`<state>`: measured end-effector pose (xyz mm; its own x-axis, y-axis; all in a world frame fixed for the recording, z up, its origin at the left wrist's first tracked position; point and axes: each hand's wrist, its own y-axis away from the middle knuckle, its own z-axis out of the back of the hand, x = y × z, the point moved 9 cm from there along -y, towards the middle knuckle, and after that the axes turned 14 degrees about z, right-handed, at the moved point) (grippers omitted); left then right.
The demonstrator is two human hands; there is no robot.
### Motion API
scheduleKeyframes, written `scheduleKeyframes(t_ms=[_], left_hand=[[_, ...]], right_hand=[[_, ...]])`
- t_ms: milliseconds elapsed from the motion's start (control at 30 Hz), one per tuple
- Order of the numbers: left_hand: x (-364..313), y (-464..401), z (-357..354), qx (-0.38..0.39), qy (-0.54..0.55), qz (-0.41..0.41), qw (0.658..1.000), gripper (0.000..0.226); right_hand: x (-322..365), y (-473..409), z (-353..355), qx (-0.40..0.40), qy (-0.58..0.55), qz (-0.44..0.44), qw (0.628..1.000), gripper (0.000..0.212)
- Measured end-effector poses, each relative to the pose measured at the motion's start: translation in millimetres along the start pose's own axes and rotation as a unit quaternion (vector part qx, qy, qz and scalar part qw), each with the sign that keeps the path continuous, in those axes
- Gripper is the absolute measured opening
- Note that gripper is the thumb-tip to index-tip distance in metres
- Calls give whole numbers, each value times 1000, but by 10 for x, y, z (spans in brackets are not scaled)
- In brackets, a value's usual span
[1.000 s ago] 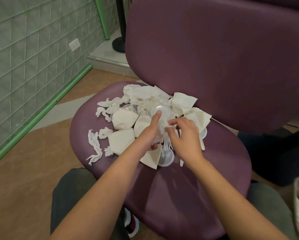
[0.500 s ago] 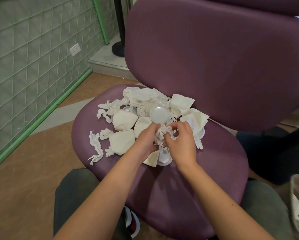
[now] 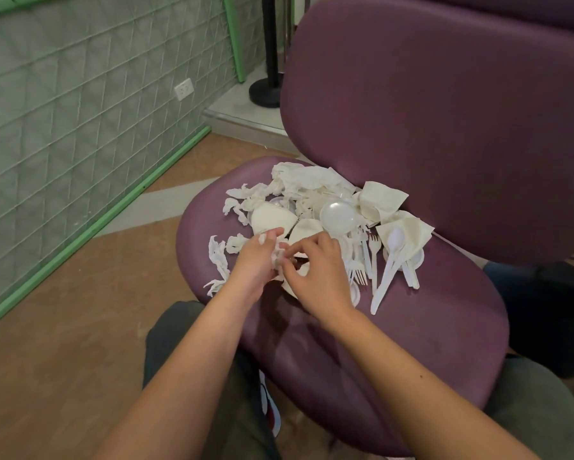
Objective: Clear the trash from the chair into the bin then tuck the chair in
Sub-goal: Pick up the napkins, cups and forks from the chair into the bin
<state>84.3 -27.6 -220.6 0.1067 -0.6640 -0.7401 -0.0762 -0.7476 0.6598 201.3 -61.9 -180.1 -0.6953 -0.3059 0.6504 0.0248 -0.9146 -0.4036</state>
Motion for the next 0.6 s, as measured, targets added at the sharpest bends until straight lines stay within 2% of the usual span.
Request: scheduleKeyframes(t_ms=[133,267,333,400,467,600], left_hand=[[-81,-33,430,-93,5,-5,996,39],[-100,24,801,-153,1,10,988,49],[-85,15,910,-153,21,15,988,42],[-54,-3,981,-142,38,30,989,31],[-45,-26,1054,-144,30,20,989,33],[-35,30,1180,-132,-3,-18,991,32]], right_hand=[[95,-62,-245,34,8,-13,999,16],[244,-73,-650,171,98,42,980,20],[321,-57,-826,227,148,85,959,28],[369,-50,-963,249,194,129,940,35],[346,-43,-1055,256,214,147,931,39],[244,-23,-1149,253,251,148,923,30]])
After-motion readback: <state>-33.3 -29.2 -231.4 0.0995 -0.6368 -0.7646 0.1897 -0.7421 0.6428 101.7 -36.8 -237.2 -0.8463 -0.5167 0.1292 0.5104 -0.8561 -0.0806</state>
